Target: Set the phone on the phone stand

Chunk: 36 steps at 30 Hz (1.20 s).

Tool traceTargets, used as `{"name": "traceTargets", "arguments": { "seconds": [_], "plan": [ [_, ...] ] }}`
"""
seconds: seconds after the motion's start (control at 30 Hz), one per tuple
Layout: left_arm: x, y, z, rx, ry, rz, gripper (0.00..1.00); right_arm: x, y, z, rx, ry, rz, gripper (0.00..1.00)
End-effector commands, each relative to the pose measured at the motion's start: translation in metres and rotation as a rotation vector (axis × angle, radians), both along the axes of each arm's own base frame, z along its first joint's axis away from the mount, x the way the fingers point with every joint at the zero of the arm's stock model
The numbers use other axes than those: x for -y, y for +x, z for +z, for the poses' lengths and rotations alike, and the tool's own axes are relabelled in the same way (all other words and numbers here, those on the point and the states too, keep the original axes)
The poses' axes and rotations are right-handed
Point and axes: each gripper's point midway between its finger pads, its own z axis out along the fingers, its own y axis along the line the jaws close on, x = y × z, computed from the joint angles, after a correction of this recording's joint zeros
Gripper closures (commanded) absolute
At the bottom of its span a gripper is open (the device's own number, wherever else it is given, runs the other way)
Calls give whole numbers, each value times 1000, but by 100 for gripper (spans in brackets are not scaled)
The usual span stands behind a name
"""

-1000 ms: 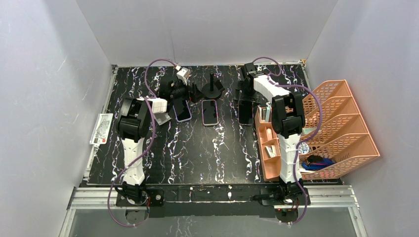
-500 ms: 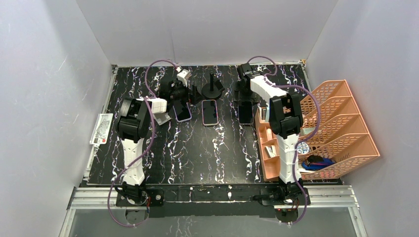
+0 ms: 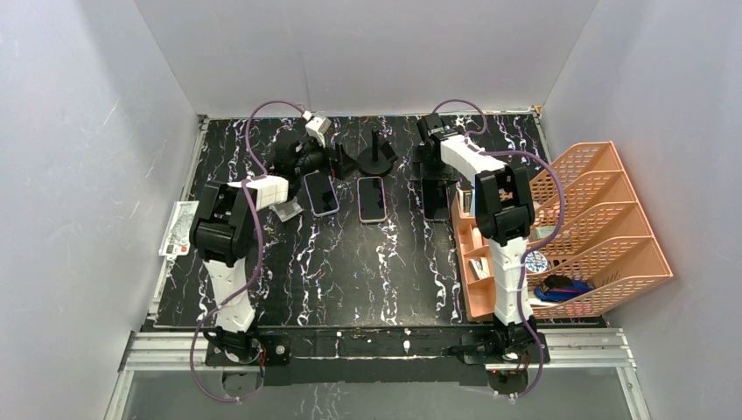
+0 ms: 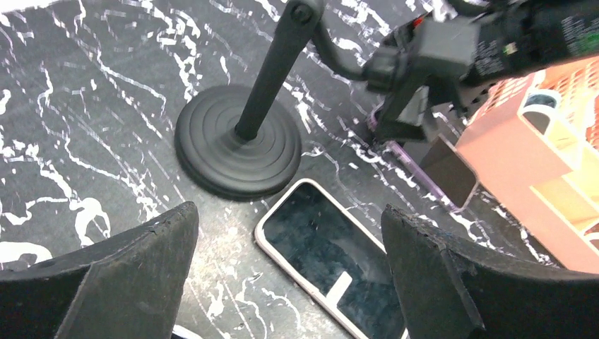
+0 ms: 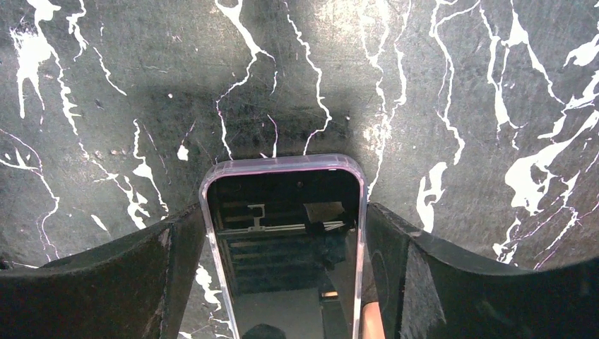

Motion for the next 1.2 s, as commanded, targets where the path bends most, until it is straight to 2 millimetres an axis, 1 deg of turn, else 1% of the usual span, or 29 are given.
{"name": "traceTargets", "arguments": {
  "seconds": [0.0,0.07,0.17,0.23,0.33,0.4,0.47,0.5,0.57,0.63,0.7,0.8,0.87,0.93,1.0,1.03,1.07,1.17],
  "plan": [
    [10,-15,53,87,-70,-40,2,12,-33,-51,-145,-77,27,15],
    [14,-22,54,89,-68,-47,2,12,-35,-55,-151,-63,26,18],
    [24,-33,52,83,-65,-67,2,11,-38,-60,-172,9,18,19],
    [30,-39,51,77,-66,-82,2,12,-40,-63,-187,41,11,16],
    [39,-47,49,69,-66,-102,2,15,-41,-66,-196,36,5,6],
    [44,-50,47,65,-64,-109,2,14,-43,-68,-205,38,7,5],
    [47,-54,46,62,-63,-118,2,13,-44,-70,-219,50,10,6],
    [49,-57,46,61,-63,-122,2,11,-45,-72,-229,58,14,8],
    [52,-62,43,55,-59,-128,2,11,-48,-76,-244,65,14,15],
    [55,-66,42,56,-53,-125,2,11,-50,-78,-249,62,15,28],
    [57,-69,40,54,-43,-108,2,14,-49,-78,-244,50,15,39],
    [64,-72,32,30,-32,-74,2,18,-47,-74,-225,31,13,46],
    [75,-79,25,8,-31,-72,2,16,-42,-65,-183,45,10,47],
    [92,-90,17,3,-17,-82,2,10,-36,-49,-112,89,16,48],
    [115,-106,6,12,3,-109,2,5,-28,-25,-29,130,20,49],
    [122,-109,2,15,8,-107,2,3,-26,-13,8,147,23,49],
    [129,-110,-1,12,-2,-104,2,3,-23,4,54,161,25,49],
    [143,-107,-11,-7,-40,-89,2,4,-25,31,121,181,23,50]
  ]
}}
